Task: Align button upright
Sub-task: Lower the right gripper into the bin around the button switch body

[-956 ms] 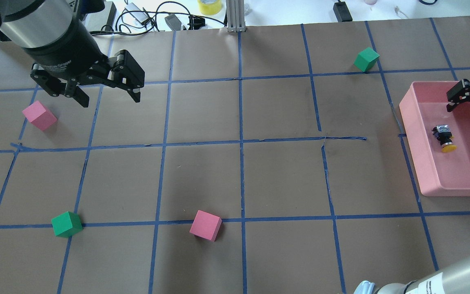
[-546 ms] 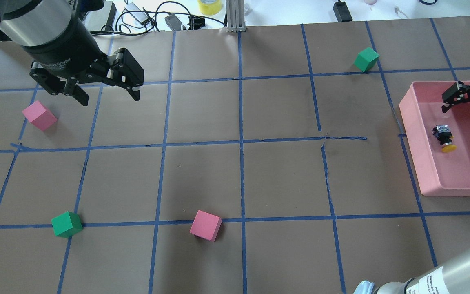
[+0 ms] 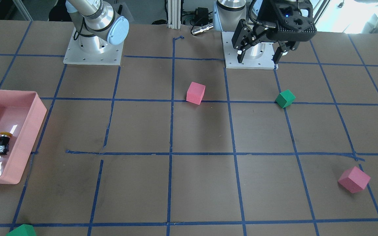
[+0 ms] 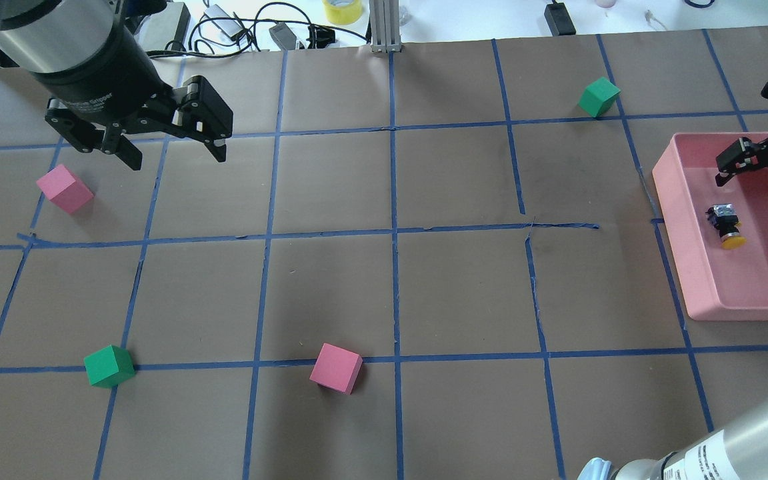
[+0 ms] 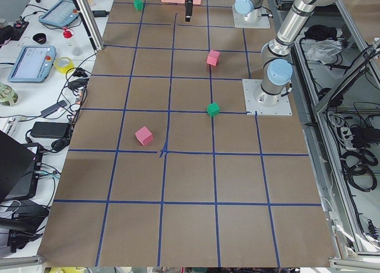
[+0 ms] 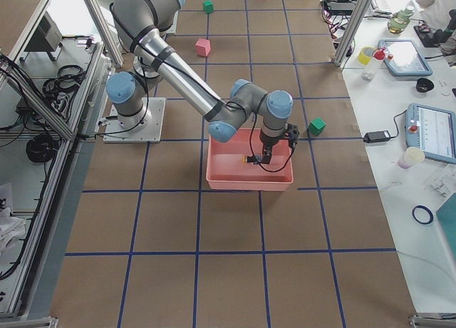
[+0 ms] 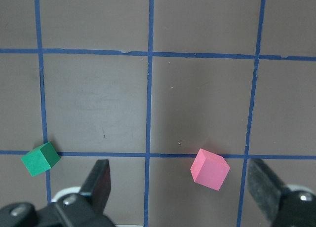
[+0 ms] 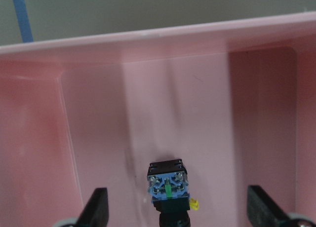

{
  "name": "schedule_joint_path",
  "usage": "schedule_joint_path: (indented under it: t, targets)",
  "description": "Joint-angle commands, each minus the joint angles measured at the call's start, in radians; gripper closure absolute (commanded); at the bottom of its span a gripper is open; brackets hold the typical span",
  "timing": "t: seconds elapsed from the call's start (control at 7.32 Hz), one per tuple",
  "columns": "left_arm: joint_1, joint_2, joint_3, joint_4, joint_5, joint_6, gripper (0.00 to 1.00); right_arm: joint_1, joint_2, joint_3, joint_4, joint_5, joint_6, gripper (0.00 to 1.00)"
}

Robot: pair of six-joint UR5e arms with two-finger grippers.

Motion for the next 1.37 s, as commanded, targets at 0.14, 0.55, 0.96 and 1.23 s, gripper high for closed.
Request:
schedule_joint_path:
  t: [0.14,0.55,0.96,1.23]
  targets:
    - [0.0,0.004,0.002,-0.002,0.002,0.0,0.0,0.0,-0.001,0.034,-0.031,0.0,-0.026,0.0]
    - [0.002,0.002,-0.001,0.0,-0.001,0.001,0.0,0.0,-0.003,0.073,-0.033,-0.001,-0.026,0.0]
    - [0.002,0.004,-0.004,0.0,-0.001,0.0,0.0,0.0,-0.004,0.086,-0.039,-0.014,-0.032,0.0]
    - [0.002,0.01,0.002,-0.008,0.0,-0.002,0.0,0.0,0.002,0.087,-0.06,-0.017,-0.032,0.0]
